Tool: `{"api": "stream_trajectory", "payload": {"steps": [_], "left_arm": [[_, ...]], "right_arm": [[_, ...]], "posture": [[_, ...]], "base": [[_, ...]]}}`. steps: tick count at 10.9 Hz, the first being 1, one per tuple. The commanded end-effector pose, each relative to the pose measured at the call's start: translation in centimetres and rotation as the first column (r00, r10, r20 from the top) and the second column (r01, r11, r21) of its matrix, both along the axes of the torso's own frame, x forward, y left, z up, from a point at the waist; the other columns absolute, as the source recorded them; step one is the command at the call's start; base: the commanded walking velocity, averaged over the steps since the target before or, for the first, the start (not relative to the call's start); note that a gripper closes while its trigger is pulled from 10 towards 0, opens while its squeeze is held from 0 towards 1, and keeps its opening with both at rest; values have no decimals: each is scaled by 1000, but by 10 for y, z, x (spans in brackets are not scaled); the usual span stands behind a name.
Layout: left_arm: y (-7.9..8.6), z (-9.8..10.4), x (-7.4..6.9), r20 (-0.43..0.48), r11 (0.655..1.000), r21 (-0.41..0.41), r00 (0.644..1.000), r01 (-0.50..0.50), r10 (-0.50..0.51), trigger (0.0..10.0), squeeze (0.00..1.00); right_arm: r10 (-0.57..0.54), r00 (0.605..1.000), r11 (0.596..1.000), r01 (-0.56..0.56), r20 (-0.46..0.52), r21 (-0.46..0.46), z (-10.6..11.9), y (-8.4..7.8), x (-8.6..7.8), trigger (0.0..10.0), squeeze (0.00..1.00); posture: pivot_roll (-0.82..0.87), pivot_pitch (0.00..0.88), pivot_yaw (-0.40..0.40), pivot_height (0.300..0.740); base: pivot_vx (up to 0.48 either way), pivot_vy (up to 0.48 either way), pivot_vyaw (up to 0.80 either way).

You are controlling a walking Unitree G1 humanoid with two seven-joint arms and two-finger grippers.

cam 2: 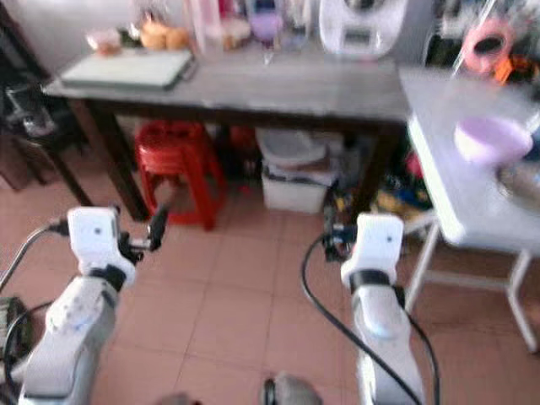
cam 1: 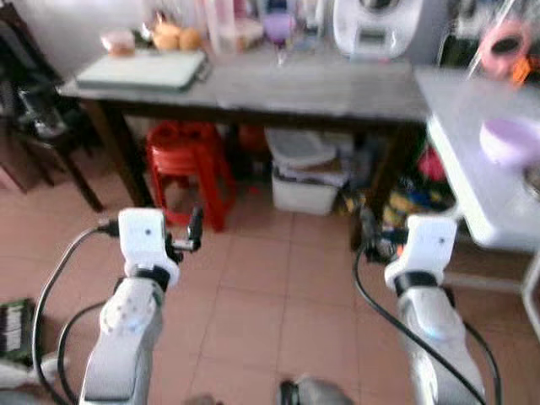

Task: Setting the table

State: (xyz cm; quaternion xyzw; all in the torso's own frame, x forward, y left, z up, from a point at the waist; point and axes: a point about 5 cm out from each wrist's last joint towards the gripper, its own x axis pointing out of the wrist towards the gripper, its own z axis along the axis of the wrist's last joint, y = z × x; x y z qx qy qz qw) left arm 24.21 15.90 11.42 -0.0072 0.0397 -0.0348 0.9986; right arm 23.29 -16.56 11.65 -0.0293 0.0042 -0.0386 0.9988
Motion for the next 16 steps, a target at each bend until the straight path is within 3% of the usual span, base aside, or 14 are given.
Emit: {"api": "stream_trajectory", "payload": {"steps": [1,5,8,9,10,15,16], "left_arm": [[-3,2,1,25,1000,10,999,26,-26,10000,0],[-12,3,3,30,997,20,997,76,-76,10000,0],[-17,10,4,63,992,-16,990,129,-128,10000,0],[-17,12,2,72,988,-26,986,151,-149,10000,0],[-13,11,0,65,990,-23,988,141,-139,10000,0],[-14,9,-2,50,989,-27,988,149,-147,10000,0],[-13,8,-2,47,991,-20,990,135,-134,10000,0]], "right_arm": [[22,999,1000,-22,24,5,1,4,0,10000,0],[-20,999,998,21,25,-51,1,-4,5,10000,0],[-14,1000,999,14,22,-42,1,-1,8,10000,0],[-20,1000,992,22,19,-122,1,-1,9,10000,0],[-39,999,999,39,5,-36,-3,2,7,10000,0],[-21,1000,997,20,-5,-81,-4,-1,4,10000,0],[-20,1000,999,19,-14,-50,-5,-2,4,10000,0]], "posture": [[12,0,-7,740],[10,0,9,740],[14,0,9,740],[17,0,8,740],[16,0,8,740],[12,0,12,740],[12,0,13,740]], "base": [[394,0,0],[461,0,0],[0,0,0],[412,0,0],[439,0,0],[438,0,0],[386,0,0]]}}
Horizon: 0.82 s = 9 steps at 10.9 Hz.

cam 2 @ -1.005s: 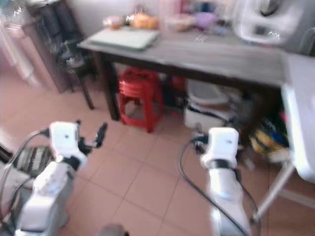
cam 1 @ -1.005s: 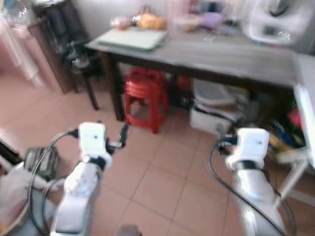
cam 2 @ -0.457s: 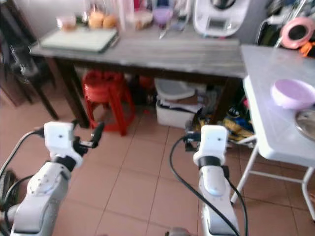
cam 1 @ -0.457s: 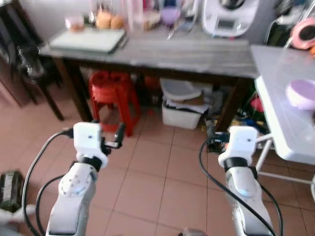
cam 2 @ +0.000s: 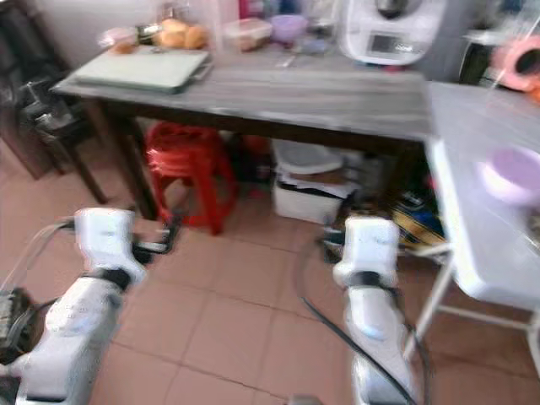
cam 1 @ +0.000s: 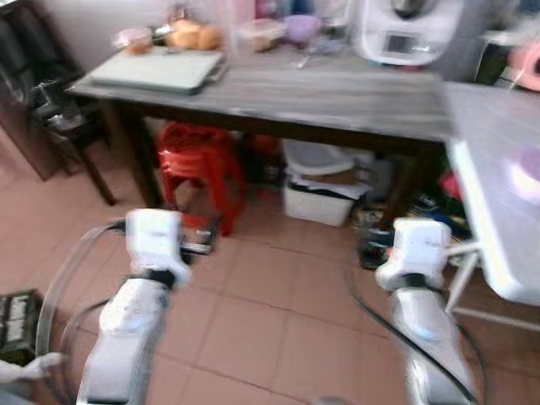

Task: Setting the table

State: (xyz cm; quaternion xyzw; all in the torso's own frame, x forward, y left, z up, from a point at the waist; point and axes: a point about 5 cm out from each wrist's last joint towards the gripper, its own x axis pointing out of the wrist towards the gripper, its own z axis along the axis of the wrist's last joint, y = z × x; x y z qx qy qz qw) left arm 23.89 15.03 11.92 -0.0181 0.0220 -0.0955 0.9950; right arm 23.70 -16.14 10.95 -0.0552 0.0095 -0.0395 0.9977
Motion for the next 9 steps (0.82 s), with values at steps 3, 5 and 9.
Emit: {"api": "stream_trajectory", "payload": {"steps": [3,5,9], "left_arm": [[-3,7,6,4,1000,26,1000,1,-1,10000,0],[-3,6,5,-4,1000,12,1000,11,-11,10000,0],[-1,2,-2,-42,1000,4,999,7,-6,10000,0]], "right_arm": [[-12,1000,1000,13,-10,28,2,-4,0,10000,0],[-12,1000,999,13,-22,30,0,-4,1,10000,0],[-20,999,999,21,-31,34,-1,-8,-1,10000,0]], "posture": [[14,0,7,740],[14,0,2,740],[12,0,1,740]], "base": [[0,0,0],[0,-122,-631],[0,-448,-400]]}}
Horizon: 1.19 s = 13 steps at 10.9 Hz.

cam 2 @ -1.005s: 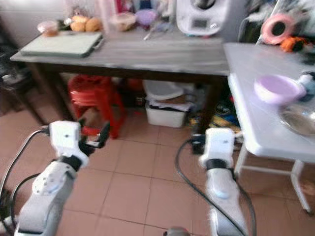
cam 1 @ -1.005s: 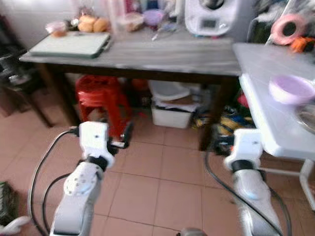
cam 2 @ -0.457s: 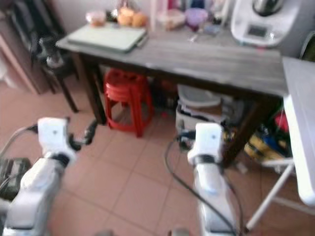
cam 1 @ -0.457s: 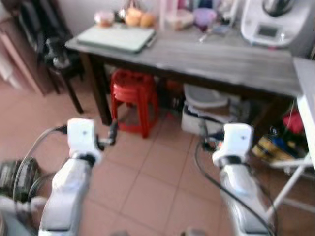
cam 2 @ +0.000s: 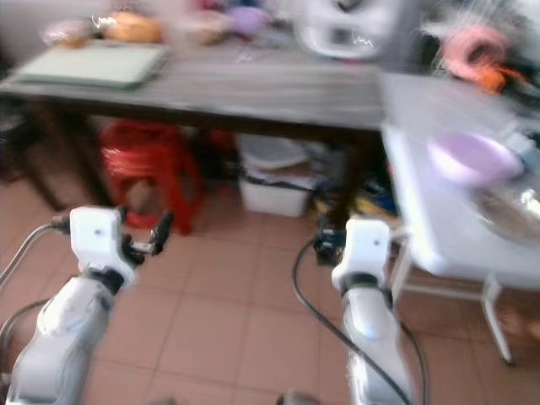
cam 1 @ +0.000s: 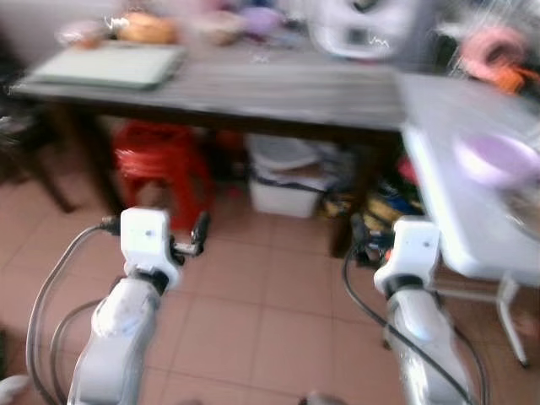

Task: Setting the table

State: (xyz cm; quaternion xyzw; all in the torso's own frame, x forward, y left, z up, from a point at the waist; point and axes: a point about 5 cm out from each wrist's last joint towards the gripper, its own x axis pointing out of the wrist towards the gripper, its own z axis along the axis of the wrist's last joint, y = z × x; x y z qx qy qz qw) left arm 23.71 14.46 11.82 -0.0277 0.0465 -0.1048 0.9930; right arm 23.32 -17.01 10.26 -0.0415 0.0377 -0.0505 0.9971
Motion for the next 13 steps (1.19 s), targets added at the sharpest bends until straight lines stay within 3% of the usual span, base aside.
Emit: {"api": "stream_trajectory", "payload": {"steps": [1,4,5,8,13], "left_arm": [[4,4,0,8,1000,19,1000,-12,12,10000,0],[11,0,-3,46,994,74,996,-79,75,10000,0],[12,-4,-3,38,994,64,996,-89,86,10000,0],[15,-18,0,37,987,89,991,-135,132,10000,0],[9,3,14,100,992,79,991,-95,87,10000,0]], "right_arm": [[6,1000,1000,-6,26,6,6,1,2,10000,0],[28,997,1000,-28,79,-5,12,4,-3,10000,0],[18,996,999,-20,90,24,9,4,-4,10000,0],[7,997,1000,-6,83,-13,-2,3,-3,10000,0],[3,993,1000,-2,115,-2,2,6,8,10000,0]], "posture": [[11,0,2,740],[15,0,4,740],[16,0,3,740],[20,0,-1,740],[27,0,15,740]], "base": [[0,-472,0],[0,-391,0],[0,-277,0],[0,-298,0],[0,-374,0]]}}
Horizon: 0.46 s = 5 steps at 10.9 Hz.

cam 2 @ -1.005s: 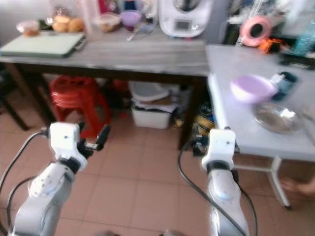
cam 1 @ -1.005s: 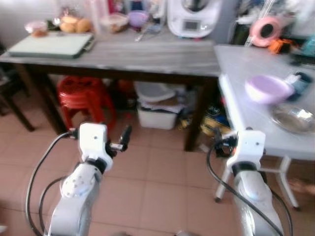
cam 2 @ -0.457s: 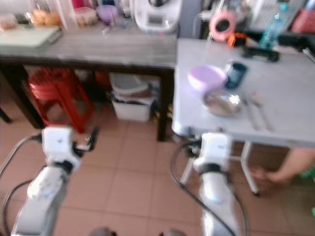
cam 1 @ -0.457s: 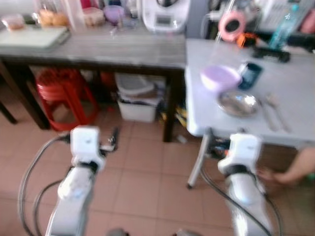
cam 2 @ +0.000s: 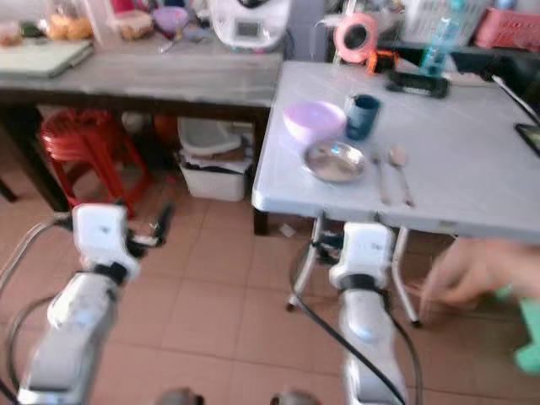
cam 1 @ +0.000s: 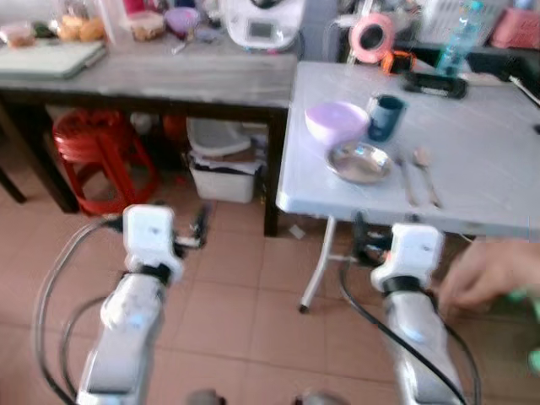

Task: Setting the table

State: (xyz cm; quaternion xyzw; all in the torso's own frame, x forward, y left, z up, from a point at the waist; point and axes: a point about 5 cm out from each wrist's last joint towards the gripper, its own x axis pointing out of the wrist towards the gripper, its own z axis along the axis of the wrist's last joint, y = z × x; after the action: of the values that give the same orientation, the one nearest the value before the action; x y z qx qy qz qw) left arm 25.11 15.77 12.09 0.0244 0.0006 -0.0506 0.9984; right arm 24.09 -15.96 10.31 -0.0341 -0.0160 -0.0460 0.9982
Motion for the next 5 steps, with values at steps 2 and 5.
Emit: {"api": "stream_trajectory", "payload": {"steps": [2,5], "left_arm": [[-5,0,7,20,999,33,1000,-1,0,10000,0],[1,0,8,14,998,-28,999,51,-51,10000,0]], "right_arm": [[-8,1000,1000,8,5,-13,1,-5,5,10000,0],[-67,998,998,67,-3,1,7,-12,-6,10000,0]], "posture": [[23,0,24,740],[1,0,36,740]], "base": [[0,0,0],[0,0,0]]}}
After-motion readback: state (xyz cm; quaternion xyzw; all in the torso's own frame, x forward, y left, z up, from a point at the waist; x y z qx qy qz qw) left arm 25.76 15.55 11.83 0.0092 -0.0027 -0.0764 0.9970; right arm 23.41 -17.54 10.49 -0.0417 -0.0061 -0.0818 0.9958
